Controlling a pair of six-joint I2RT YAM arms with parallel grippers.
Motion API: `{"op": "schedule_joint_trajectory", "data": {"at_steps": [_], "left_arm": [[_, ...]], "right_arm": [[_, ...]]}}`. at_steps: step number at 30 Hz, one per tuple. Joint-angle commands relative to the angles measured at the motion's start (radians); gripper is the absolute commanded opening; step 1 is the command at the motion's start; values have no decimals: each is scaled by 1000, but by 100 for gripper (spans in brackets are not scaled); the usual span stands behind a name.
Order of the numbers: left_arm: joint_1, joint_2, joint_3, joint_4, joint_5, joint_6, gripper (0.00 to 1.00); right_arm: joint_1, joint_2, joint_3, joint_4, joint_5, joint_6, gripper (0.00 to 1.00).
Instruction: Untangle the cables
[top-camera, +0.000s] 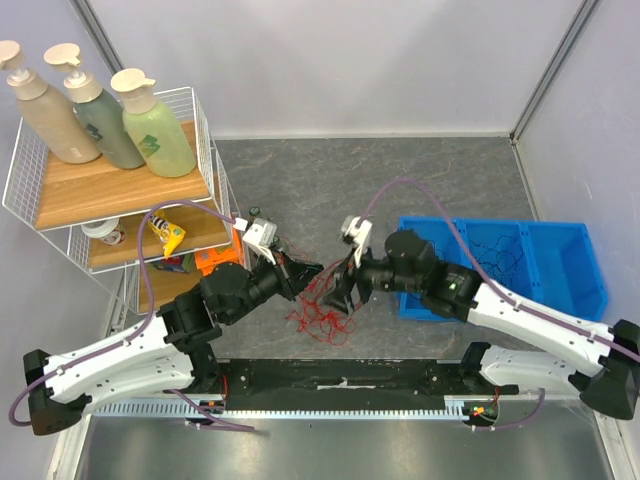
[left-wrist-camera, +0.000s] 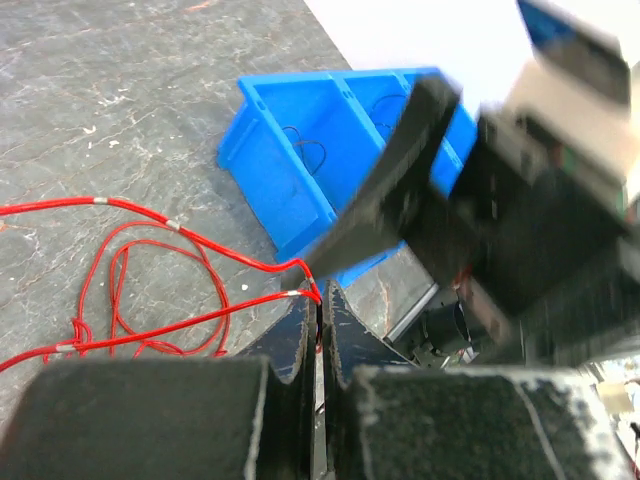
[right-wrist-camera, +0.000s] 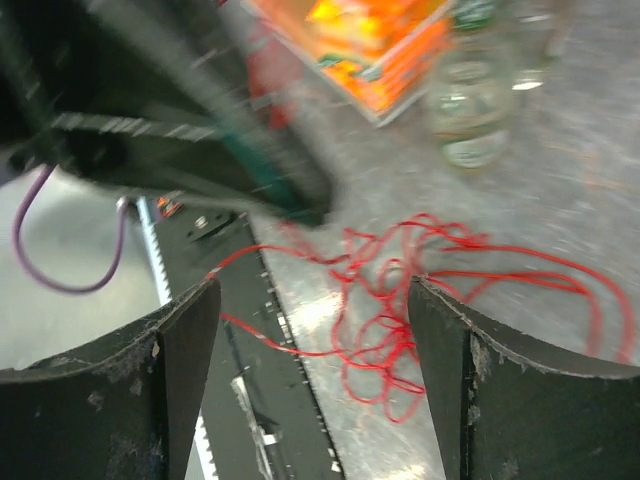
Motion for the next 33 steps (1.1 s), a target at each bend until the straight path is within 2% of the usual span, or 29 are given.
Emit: {"op": "schedule_joint_trajectory", "data": {"at_steps": [1,3,5,8,12,16,18,19,20,21,22,23,27,33], "left_arm": [[3,35,90,-98,-117,-126,2],[3,48,111,-145,-134,-160,2],[3,55,127,-167,-132,-197,2],[4,52,133,-167,-114,-233,2],[4,47,133,-167,-103,-243,2],[3,44,130,-167,-97,-247,2],[4,42,128,-164,-98,-232,2],[4,44,128,-165,-100,-221,12],[3,42,130,-165,-101,-208,35],[4,35,133,-170,-108,-198,57],[4,29,137,-176,-111,-188,75],[4,18,140,-184,-118,-175,85],[3,-39,147,-197,-141,-125,90],[3,-154,115,-224,-203,-99,90]], "right_arm": [[115,11,-54,247,32,-35,82],[121,21,-75,325,55,0,80],[140,43,-84,371,128,31,74],[179,85,-66,385,217,35,57],[212,94,-69,385,343,14,52],[213,45,-120,414,400,22,30],[213,18,-138,413,432,22,14],[213,7,-146,398,457,26,4],[212,-1,-149,379,498,34,0],[212,-4,-147,350,538,41,0],[212,-4,-141,311,593,54,0],[212,-2,-137,277,645,61,0],[174,-5,-129,134,782,97,0],[-53,-93,-166,76,644,144,0]]}}
